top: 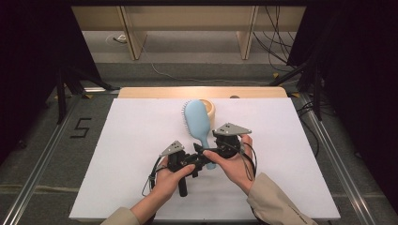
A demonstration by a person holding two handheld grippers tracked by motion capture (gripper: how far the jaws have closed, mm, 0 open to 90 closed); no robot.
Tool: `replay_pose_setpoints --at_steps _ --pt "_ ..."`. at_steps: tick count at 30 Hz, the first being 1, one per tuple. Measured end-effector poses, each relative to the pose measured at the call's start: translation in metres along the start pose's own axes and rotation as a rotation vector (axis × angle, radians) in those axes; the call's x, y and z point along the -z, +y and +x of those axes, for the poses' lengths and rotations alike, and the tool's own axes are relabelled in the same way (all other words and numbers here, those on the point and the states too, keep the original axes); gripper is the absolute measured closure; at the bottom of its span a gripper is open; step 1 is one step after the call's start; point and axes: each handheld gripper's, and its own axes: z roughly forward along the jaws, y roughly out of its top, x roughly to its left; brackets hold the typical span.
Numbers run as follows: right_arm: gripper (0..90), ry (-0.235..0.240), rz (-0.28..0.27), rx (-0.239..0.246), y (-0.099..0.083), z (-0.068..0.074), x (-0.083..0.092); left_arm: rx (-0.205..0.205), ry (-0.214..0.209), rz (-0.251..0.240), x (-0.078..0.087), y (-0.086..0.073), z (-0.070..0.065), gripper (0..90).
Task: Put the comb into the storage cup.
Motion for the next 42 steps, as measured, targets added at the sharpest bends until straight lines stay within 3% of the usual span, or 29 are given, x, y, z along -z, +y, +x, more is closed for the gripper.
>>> replay_pose_setpoints --at_steps 4,12,18,42 --pt "7.1 0.003 0.010 0.012 0.002 -0.001 0.002 0.000 -0.001 -0.001 0.000 0.000 0.000 66.4" --pt "0.6 0.000 0.002 0.024 0.006 -0.001 0.006 -0.004 0.000 -0.001 0.000 0.000 0.000 66.4" --pt "0.2 0.000 -0.030 0.025 0.008 -0.001 0.008 -0.004 -0.001 0.004 0.000 0.000 0.000 66.4" --pt "0.2 -0.035 -0.077 0.018 0.022 -0.009 0.017 -0.011 -0.003 0.001 0.001 0.000 0.000 66.4"
